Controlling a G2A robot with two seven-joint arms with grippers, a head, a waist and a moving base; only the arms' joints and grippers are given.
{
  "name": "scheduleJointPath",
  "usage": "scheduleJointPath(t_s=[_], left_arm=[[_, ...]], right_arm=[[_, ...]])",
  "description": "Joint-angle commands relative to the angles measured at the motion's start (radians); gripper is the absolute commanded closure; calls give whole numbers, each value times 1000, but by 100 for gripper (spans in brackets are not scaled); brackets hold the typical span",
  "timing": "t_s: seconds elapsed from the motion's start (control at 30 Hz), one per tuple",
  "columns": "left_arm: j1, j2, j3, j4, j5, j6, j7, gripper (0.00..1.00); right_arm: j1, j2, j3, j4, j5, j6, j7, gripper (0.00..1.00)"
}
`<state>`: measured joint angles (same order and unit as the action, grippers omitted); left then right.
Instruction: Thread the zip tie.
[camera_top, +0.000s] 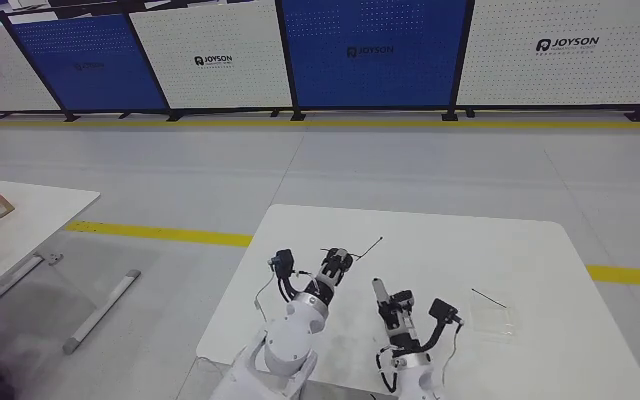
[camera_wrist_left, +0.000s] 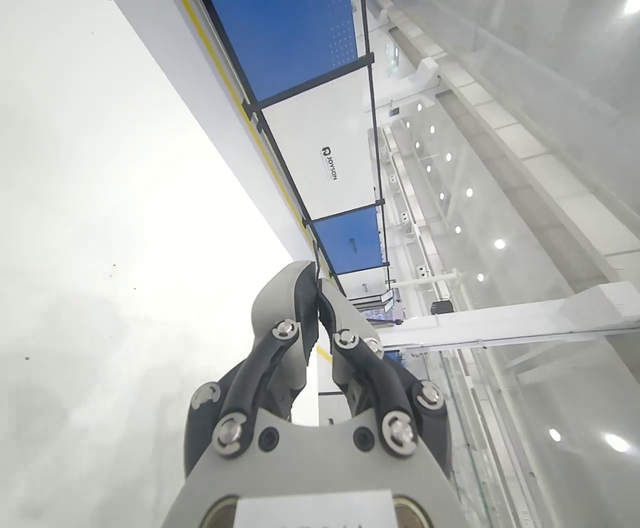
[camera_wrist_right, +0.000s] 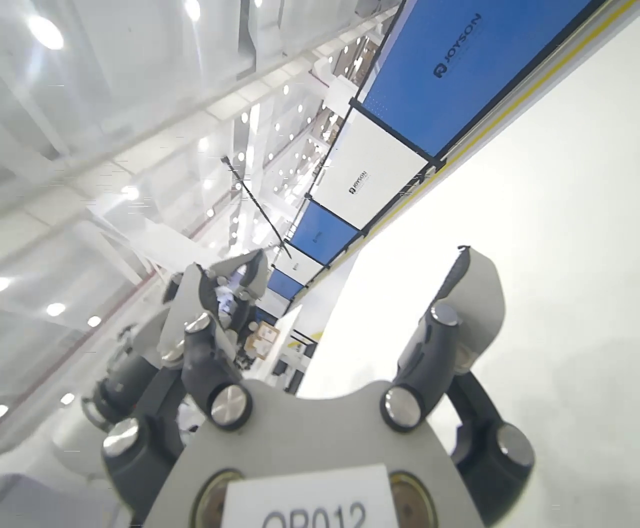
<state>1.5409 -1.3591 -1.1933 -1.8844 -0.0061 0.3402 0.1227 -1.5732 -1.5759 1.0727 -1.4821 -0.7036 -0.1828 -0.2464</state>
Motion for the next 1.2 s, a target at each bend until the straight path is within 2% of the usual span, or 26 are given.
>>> scheduleJointPath(t_s=[0.0, 0.07, 0.33, 0.37, 0.4, 0.43, 0.57, 0.67, 0.73, 1.03, 1.07, 1.1, 1.17], left_arm=[[4, -2, 6, -6, -12, 0, 8, 100], [4, -4, 12, -16, -39, 0, 2, 100], [4, -4, 12, -16, -39, 0, 2, 100], [4, -4, 13, -13, -39, -6, 1, 100], [4, -4, 13, -10, -39, -10, 1, 100], [6, -4, 13, -11, -41, -9, 1, 100], [16, -5, 7, -28, -64, 0, 11, 100], [18, -8, 22, -41, -78, 0, 22, 100], [14, -10, 31, -45, -89, 0, 15, 100], [14, -10, 31, -44, -89, -3, 15, 100], [14, -10, 32, -40, -91, -10, 16, 100], [15, -10, 32, -37, -93, -13, 17, 100], [20, -11, 31, -41, -114, -12, 16, 100]], right_arm=[[-9, 7, 15, -19, -10, -18, 30, 0], [-14, 8, 21, -25, -4, -21, 36, 0], [-12, 9, 19, -24, -11, -24, 42, 0], [-8, 12, 17, -20, -28, -35, 70, 0], [-4, 14, 31, -19, 14, -47, 108, 0], [5, 19, 44, -23, 10, -65, 133, 0], [29, 40, 95, -15, -80, -86, 233, 0], [50, 50, 116, -7, -61, -145, 309, 0], [60, 54, 128, -6, -50, -139, 345, 0], [60, 54, 128, -5, -56, -135, 345, 0], [65, 56, 123, -2, -85, -122, 353, 0], [75, 58, 118, -5, -119, -141, 349, 0], [88, 64, 124, 1, -214, -114, 314, 0]])
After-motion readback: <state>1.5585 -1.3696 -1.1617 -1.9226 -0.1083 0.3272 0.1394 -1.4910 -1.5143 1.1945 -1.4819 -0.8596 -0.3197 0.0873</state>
